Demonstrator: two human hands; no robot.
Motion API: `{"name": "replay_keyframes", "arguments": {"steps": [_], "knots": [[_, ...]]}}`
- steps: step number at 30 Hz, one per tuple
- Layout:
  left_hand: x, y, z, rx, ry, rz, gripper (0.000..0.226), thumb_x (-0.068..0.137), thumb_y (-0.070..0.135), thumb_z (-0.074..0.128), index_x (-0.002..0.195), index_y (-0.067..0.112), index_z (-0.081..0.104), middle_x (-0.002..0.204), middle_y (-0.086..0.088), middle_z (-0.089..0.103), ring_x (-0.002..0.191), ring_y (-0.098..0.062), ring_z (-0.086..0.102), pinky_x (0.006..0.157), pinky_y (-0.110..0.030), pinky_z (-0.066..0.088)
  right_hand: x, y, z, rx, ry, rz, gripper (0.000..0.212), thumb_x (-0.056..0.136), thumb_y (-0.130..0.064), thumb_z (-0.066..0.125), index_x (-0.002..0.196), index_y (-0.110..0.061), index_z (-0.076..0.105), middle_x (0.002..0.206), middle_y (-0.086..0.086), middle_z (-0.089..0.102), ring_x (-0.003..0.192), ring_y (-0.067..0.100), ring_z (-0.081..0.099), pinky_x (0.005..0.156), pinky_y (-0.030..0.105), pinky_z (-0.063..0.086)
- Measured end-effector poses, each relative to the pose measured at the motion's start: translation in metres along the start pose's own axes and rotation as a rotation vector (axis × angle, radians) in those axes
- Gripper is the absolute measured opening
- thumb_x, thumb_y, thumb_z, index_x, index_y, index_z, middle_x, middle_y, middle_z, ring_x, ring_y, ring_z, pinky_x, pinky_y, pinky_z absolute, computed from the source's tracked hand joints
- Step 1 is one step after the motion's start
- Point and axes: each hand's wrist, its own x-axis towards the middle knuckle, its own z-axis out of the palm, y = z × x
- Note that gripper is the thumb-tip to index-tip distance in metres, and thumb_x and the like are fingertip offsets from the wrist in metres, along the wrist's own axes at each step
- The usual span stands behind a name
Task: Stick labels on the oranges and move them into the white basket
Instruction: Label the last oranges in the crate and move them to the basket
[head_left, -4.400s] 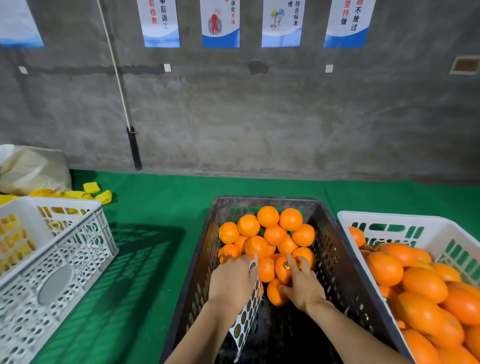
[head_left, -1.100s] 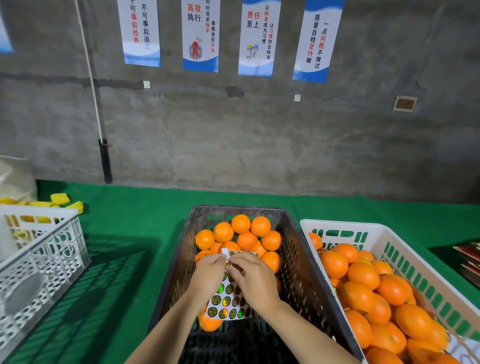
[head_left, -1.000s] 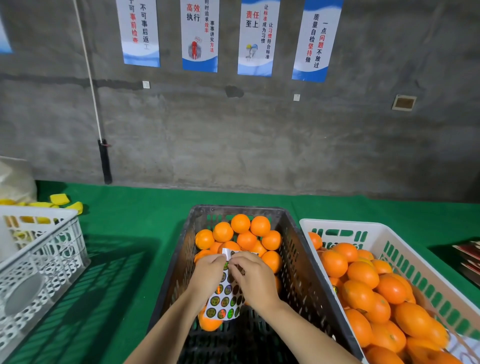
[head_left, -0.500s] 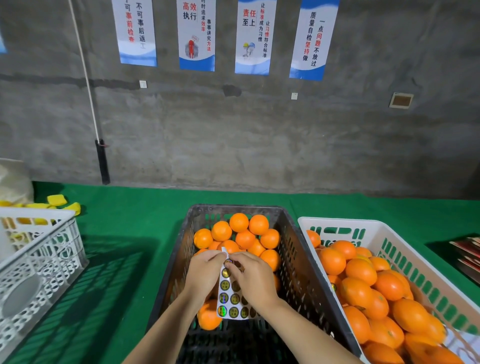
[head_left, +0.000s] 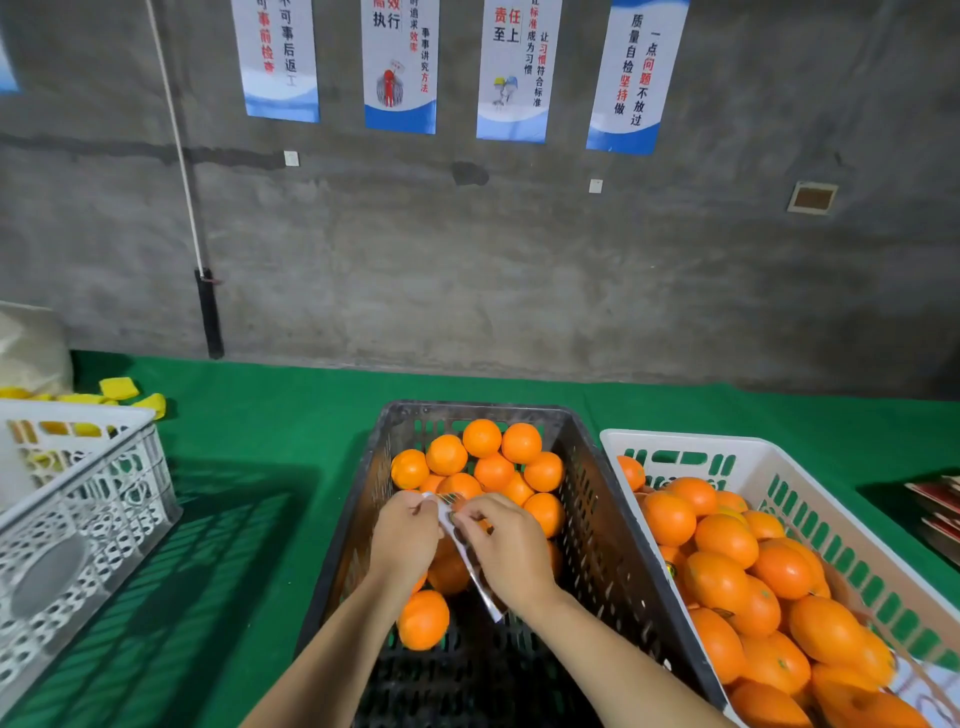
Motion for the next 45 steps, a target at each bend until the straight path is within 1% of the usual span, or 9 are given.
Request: {"name": "replay_keyframes", "arguments": {"steps": [5,7,10,14,26,31,34,38,45], "knots": [[-0.007,-0.008,-0.001,0.512,-0.029,0.088,0.019,0.104,0.028,0.04,0.087,0.019,0.04,0.071,0.0,0.05,0.061,-0.018,0.048,0.052,-0.032,0.032,0.01,0.013,-0.009,0.114,0.163,0.259,0.014,0.1,-0.024,0.061,0.088,-0.023,0.069,0.098,-0.011,0.062,0.092,0.003,0.055,0.077,0.021,0.044],[-0.008,-0.01,-0.001,0.691,-0.088,0.114,0.008,0.102,0.022,0.04,0.1,0.015,0.043,0.084,-0.003,0.059,0.076,-0.024,0.059,0.059,-0.034,0.038,0.011,0.022,-0.011,0.184,0.151,0.422,0.017,0.1,-0.021,0.06,0.085,-0.024,0.066,0.094,-0.01,0.062,0.09,0.008,0.057,0.077,0.023,0.044],[-0.009,-0.012,-0.003,0.904,-0.144,0.097,0.023,0.098,0.016,0.043,0.12,0.011,0.045,0.108,-0.008,0.065,0.097,-0.029,0.064,0.067,-0.036,0.041,0.016,0.042,-0.011,0.308,0.14,0.668,0.013,0.101,-0.018,0.057,0.092,-0.018,0.066,0.091,-0.002,0.063,0.088,0.02,0.059,0.078,0.033,0.047],[-0.009,-0.014,-0.003,1.09,-0.182,0.088,0.024,0.098,0.011,0.045,0.121,0.012,0.052,0.115,-0.007,0.066,0.105,-0.026,0.065,0.07,-0.034,0.041,0.018,0.064,-0.006,0.33,0.069,0.845,0.016,0.103,-0.018,0.051,0.105,-0.009,0.063,0.078,0.002,0.052,0.063,0.016,0.044,0.058,0.028,0.038],[0.0,-0.014,0.0,1.277,-0.182,0.118,0.031,0.095,0.004,0.054,0.124,0.013,0.055,0.12,-0.005,0.066,0.109,-0.025,0.066,0.077,-0.032,0.049,0.039,0.059,0.037,0.347,-0.316,0.688,0.012,0.1,-0.012,0.056,0.093,-0.008,0.066,0.085,0.001,0.059,0.084,0.016,0.053,0.08,0.027,0.042],[0.005,-0.014,-0.001,1.27,-0.17,0.127,0.033,0.095,0.003,0.054,0.127,0.011,0.053,0.122,-0.007,0.065,0.111,-0.026,0.065,0.079,-0.033,0.05,0.047,0.064,0.061,0.284,-0.338,0.636,0.014,0.098,-0.001,0.056,0.091,-0.001,0.068,0.081,0.0,0.06,0.077,0.011,0.052,0.061,0.012,0.04],[0.007,-0.013,-0.001,1.268,-0.166,0.121,0.034,0.094,0.003,0.054,0.128,0.011,0.052,0.122,-0.007,0.065,0.111,-0.027,0.065,0.077,-0.032,0.048,0.047,0.068,0.07,0.235,-0.328,0.599,0.015,0.097,-0.001,0.056,0.098,0.001,0.071,0.097,0.008,0.066,0.093,0.019,0.057,0.078,0.021,0.043],[0.005,-0.012,-0.003,1.268,-0.166,0.119,0.033,0.094,0.005,0.056,0.126,0.012,0.053,0.12,-0.006,0.066,0.11,-0.026,0.065,0.072,-0.032,0.045,0.044,0.07,0.075,0.238,-0.305,0.575,0.021,0.096,-0.004,0.059,0.081,-0.015,0.068,0.093,0.005,0.069,0.092,0.022,0.061,0.088,0.035,0.048],[0.003,-0.011,-0.002,1.244,-0.176,0.117,0.03,0.096,0.007,0.055,0.125,0.014,0.054,0.12,-0.005,0.065,0.111,-0.025,0.064,0.074,-0.032,0.046,0.044,0.073,0.08,0.148,-0.257,0.616,0.011,0.088,-0.019,0.073,0.078,-0.022,0.073,0.09,0.0,0.074,0.09,0.021,0.067,0.083,0.039,0.054]]}}
